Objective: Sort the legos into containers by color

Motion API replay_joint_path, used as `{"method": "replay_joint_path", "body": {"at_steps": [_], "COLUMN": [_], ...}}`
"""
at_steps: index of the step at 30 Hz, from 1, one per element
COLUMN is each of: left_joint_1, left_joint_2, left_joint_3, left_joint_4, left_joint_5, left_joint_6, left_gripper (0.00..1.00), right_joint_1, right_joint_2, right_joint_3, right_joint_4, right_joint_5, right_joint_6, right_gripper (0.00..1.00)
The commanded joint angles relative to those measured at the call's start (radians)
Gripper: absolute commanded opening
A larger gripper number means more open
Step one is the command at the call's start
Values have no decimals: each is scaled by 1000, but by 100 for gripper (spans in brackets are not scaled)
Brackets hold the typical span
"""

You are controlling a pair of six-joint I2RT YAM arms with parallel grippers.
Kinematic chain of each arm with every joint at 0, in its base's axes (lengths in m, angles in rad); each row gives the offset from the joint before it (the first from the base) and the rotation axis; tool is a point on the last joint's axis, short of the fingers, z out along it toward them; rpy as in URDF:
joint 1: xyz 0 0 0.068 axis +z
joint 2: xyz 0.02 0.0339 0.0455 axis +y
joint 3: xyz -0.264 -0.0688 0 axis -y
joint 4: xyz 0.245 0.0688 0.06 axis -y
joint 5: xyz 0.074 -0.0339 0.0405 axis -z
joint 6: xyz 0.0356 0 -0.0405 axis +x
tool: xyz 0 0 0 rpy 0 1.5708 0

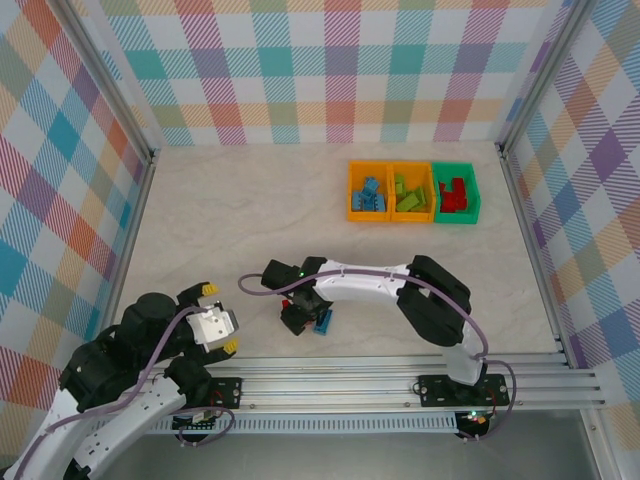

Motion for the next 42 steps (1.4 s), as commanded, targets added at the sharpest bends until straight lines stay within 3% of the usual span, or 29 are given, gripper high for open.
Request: {"method": "replay_joint_path", "body": {"at_steps": [1,10,14,21,24,27,31,35,42], "left_joint_1": [4,4,4,4,4,4,4,4,3], "left_joint_2": [-13,-22,-33,-78,-87,-66,2,24,27], "left_joint_3": [-18,-46,-63,-163,-214,-255,-242,-232,-250], "left_joint_4": [11,53,76,246,407,552,591,590,587], "left_joint_5": [22,58,115,262,292,237,142,61,11], "left_joint_6": [39,35,21,-1,-94,-265,-422,-563,-719], "left_gripper": [100,100,100,100,100,100,100,100,100], "right_joint_1": [2,-36,-74,-218,-339,-510,-808,-1032,-1197], "right_joint_2": [25,29,-11,-244,-378,-489,-547,-478,-179], "right_joint_3": [22,-8,-28,-138,-199,-255,-269,-194,79], "right_joint_4": [-3,33,41,149,196,240,288,312,269], "right_joint_5": [28,50,67,-25,-56,-62,-140,-168,-137], "right_joint_6": [-4,56,63,97,118,124,154,163,148], "right_gripper": [62,39,33,26,26,25,22,22,24]}}
